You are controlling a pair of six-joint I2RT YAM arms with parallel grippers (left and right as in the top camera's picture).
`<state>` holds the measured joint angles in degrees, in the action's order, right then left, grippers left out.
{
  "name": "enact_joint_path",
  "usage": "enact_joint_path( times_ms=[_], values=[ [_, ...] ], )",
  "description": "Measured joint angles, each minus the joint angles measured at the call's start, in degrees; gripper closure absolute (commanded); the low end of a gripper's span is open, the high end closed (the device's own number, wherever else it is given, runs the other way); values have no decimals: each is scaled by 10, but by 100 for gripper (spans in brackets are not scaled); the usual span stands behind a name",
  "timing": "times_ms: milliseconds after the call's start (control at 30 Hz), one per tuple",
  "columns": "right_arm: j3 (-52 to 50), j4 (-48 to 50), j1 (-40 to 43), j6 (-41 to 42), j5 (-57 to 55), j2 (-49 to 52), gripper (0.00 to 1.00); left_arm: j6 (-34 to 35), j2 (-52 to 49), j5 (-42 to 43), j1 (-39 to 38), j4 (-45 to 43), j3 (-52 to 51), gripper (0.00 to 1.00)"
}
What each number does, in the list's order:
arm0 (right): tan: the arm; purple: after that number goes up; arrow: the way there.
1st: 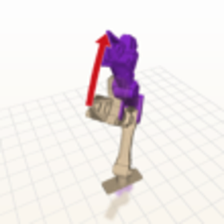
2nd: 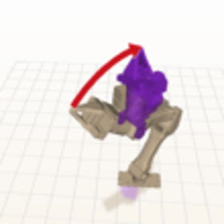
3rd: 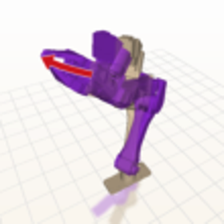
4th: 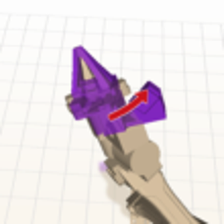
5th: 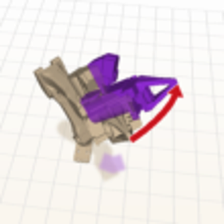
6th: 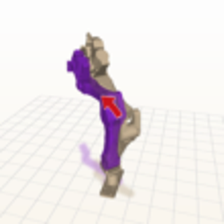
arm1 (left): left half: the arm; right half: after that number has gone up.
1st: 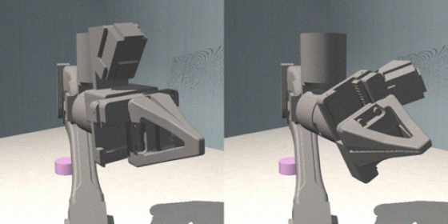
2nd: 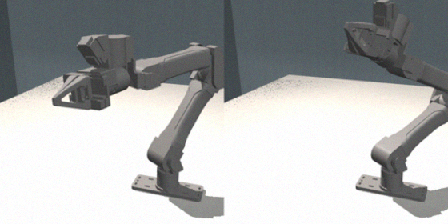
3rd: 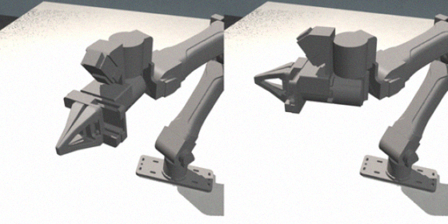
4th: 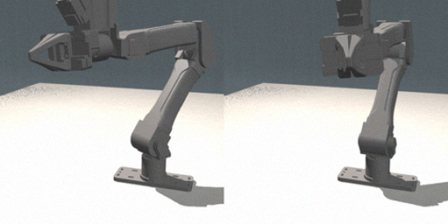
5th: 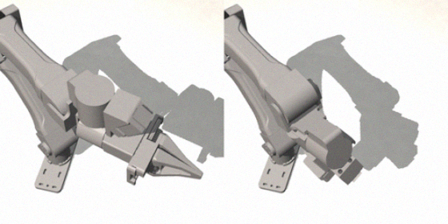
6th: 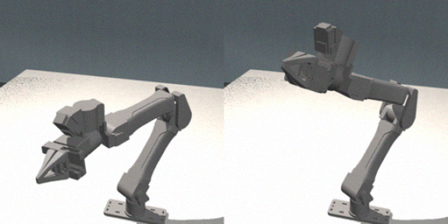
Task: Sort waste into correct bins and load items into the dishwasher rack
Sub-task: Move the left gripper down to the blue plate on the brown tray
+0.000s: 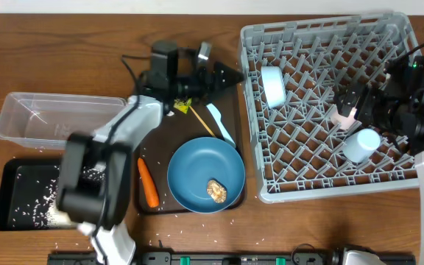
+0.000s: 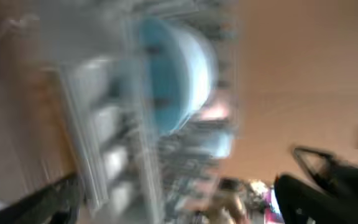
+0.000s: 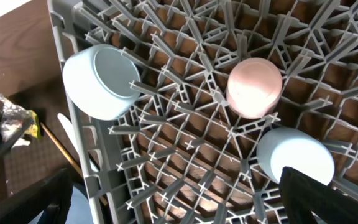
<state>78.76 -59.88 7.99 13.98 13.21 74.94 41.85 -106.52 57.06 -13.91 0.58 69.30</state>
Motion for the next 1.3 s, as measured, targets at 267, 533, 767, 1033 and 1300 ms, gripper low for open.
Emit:
enact_joint_path(
  times_ms=[267, 533, 767, 1033, 1300],
  values=[
    [0, -2, 0, 0, 1, 0, 1, -162, 175, -398, 4, 361, 0, 2],
    [0, 0, 0, 0, 1, 0, 1, -256, 311, -528, 4, 494, 0, 2],
    [0, 2, 0, 0, 1, 0, 1, -266, 313, -548, 4, 572, -2, 1],
    [0, 9, 0, 1, 3, 0, 1, -254, 301, -528, -5, 623, -15, 6],
    [0, 11, 0, 9, 3, 0, 1, -240, 299, -509, -62, 556, -123, 32]
  ],
)
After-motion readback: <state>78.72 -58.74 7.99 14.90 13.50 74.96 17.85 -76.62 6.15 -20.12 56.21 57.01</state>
